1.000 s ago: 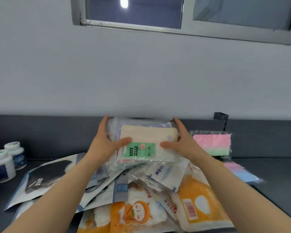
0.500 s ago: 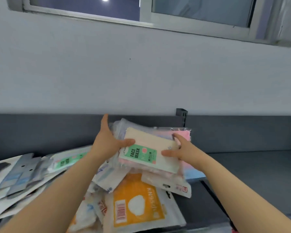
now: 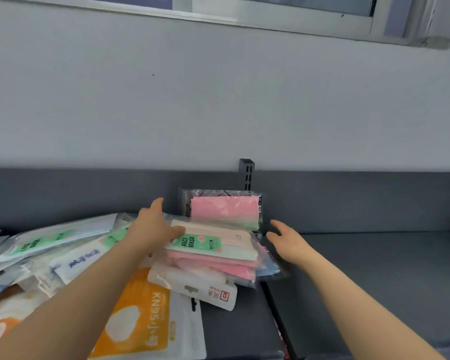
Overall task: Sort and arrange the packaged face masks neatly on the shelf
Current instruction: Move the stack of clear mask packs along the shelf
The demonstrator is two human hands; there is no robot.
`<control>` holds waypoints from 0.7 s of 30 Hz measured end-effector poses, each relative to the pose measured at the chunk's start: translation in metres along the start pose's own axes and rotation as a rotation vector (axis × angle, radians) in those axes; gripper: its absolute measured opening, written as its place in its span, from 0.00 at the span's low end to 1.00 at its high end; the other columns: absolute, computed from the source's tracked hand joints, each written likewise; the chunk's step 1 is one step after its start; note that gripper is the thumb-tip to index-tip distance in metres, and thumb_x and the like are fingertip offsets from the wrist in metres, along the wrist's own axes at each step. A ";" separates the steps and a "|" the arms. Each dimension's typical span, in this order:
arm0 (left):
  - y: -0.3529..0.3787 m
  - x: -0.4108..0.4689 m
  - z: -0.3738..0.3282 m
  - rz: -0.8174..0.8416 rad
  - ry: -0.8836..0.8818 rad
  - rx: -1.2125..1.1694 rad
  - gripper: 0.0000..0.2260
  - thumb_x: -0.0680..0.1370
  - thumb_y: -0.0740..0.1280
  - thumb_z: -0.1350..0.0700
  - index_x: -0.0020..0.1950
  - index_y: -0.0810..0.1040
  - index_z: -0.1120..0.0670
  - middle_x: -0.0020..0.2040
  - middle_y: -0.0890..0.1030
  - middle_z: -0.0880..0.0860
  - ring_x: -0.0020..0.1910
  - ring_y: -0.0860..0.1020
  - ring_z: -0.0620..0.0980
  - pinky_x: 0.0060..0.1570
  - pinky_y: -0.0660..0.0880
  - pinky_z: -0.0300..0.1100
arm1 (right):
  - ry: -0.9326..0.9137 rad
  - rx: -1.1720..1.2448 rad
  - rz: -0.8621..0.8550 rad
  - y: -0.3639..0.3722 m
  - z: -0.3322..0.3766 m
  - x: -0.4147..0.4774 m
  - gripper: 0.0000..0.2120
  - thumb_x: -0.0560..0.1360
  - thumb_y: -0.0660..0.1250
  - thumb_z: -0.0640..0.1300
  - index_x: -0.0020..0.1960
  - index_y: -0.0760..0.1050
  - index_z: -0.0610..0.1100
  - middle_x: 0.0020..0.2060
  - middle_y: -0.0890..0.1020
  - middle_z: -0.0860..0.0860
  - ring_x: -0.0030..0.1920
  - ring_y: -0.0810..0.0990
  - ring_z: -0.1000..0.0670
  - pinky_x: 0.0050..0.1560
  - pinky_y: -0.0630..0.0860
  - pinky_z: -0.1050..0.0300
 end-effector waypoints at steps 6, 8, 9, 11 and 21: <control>0.009 -0.006 -0.002 -0.025 -0.051 -0.044 0.43 0.72 0.75 0.46 0.79 0.55 0.52 0.76 0.66 0.56 0.68 0.72 0.58 0.54 0.74 0.49 | -0.140 0.143 -0.090 -0.009 0.027 0.032 0.36 0.79 0.65 0.46 0.79 0.47 0.48 0.78 0.55 0.48 0.74 0.61 0.46 0.64 0.68 0.58; 0.010 -0.008 0.002 -0.050 -0.072 -0.065 0.43 0.71 0.76 0.45 0.79 0.55 0.52 0.75 0.68 0.56 0.68 0.72 0.57 0.54 0.74 0.49 | -0.073 0.243 -0.091 -0.004 0.033 0.045 0.38 0.77 0.67 0.45 0.79 0.48 0.45 0.74 0.61 0.44 0.65 0.71 0.45 0.51 0.72 0.62; 0.011 -0.009 0.003 -0.062 -0.077 -0.068 0.44 0.71 0.76 0.44 0.79 0.56 0.52 0.74 0.69 0.56 0.68 0.73 0.57 0.52 0.74 0.48 | -0.048 0.302 -0.110 -0.001 0.035 0.050 0.37 0.76 0.69 0.45 0.77 0.52 0.43 0.70 0.67 0.43 0.58 0.74 0.47 0.48 0.72 0.62; 0.011 -0.010 0.005 -0.078 -0.082 -0.069 0.44 0.70 0.76 0.44 0.79 0.56 0.52 0.74 0.70 0.56 0.67 0.74 0.57 0.48 0.74 0.45 | -0.041 0.359 -0.151 0.006 0.038 0.054 0.31 0.74 0.73 0.44 0.70 0.62 0.40 0.56 0.76 0.46 0.46 0.76 0.52 0.43 0.71 0.62; 0.013 -0.022 0.010 -0.153 -0.096 -0.141 0.47 0.68 0.78 0.44 0.79 0.55 0.52 0.73 0.70 0.56 0.69 0.71 0.58 0.62 0.72 0.53 | -0.213 0.500 -0.402 -0.041 0.053 0.019 0.06 0.77 0.67 0.45 0.43 0.74 0.44 0.35 0.75 0.52 0.34 0.70 0.55 0.33 0.68 0.63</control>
Point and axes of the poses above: each hand's wrist, its own x-axis towards the middle knuckle, its own y-axis out of the palm, z = x × y, the point moved 3 cm from there along x, towards the middle knuckle
